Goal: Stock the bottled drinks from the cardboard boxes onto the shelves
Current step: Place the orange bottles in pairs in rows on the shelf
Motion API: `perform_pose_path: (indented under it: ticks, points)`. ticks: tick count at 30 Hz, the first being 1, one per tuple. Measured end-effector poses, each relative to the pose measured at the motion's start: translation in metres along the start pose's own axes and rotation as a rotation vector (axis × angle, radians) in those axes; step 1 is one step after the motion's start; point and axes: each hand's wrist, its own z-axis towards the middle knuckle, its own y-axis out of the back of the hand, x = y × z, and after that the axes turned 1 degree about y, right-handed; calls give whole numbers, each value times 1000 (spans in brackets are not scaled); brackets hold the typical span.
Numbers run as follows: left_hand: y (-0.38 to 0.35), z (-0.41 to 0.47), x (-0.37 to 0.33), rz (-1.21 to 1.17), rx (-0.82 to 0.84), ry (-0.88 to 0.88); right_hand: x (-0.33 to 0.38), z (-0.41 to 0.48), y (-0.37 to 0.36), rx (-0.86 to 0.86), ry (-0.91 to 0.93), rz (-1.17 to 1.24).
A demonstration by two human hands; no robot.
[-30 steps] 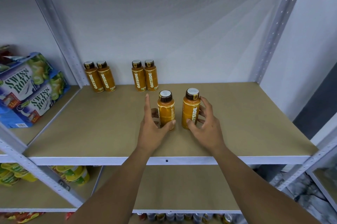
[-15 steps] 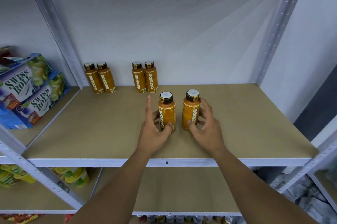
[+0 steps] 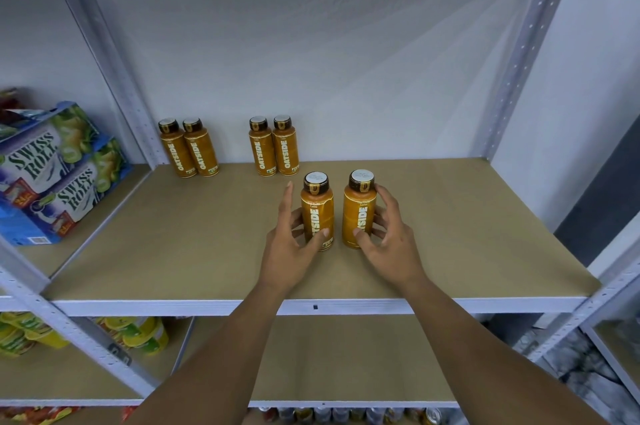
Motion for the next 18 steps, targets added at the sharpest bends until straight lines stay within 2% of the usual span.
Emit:
perform_pose_path:
  ticks: [18]
  points:
    - [1,3,4,-32,35,-44,5,-1,-2,48,-10,52]
